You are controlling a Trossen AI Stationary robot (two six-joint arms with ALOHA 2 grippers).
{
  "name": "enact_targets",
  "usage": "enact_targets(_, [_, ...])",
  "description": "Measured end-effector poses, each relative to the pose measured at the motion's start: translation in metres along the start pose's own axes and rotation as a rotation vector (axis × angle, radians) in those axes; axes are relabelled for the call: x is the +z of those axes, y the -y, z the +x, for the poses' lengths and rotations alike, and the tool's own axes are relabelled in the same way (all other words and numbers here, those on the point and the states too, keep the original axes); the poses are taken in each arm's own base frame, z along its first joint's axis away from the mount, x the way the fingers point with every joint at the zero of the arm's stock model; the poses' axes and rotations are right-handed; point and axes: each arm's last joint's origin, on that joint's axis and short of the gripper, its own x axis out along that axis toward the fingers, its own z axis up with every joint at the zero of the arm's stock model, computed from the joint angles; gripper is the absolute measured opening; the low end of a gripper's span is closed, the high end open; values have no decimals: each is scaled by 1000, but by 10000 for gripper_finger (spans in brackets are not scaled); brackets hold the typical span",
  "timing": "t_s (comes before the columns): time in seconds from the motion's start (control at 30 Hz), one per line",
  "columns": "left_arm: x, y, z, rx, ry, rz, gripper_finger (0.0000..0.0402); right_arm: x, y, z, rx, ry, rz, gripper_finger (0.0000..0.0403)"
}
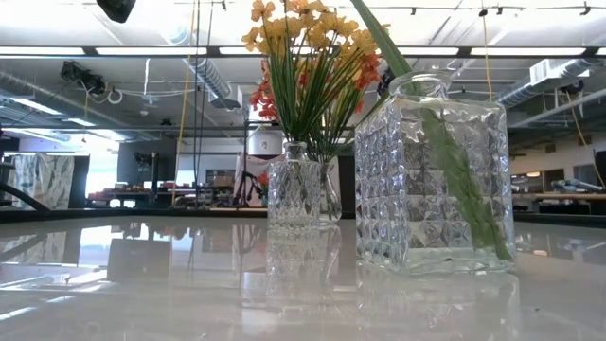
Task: Sort flowers into vase by color
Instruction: Put the yellow flowers into the middle transparent vase
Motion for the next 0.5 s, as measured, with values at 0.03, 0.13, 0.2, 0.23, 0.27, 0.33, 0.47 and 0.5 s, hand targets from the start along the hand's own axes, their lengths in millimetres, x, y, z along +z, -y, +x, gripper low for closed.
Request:
enact_targets(0.03, [0,0,0,0,0,0,249,1,4,0,16,18,0,20])
enact_targets(0.13, [0,0,0,0,0,0,249,0,13,1,106,61,2,20])
enact_targets(0.2, [0,0,0,0,0,0,249,-2,18,4,151,68,3,20])
enact_targets(0.23, [0,0,0,0,0,0,249,-3,21,5,163,71,3,20])
enact_targets(0.27, [0,0,0,0,0,0,249,-5,25,6,167,73,3,20])
enact_targets(0.33, [0,0,0,0,0,0,249,-10,33,7,154,78,8,20])
enact_targets(0.47, [0,0,0,0,0,0,249,-31,47,6,91,91,28,20])
enact_targets(0.5, [0,0,0,0,0,0,249,-36,49,5,79,95,37,20])
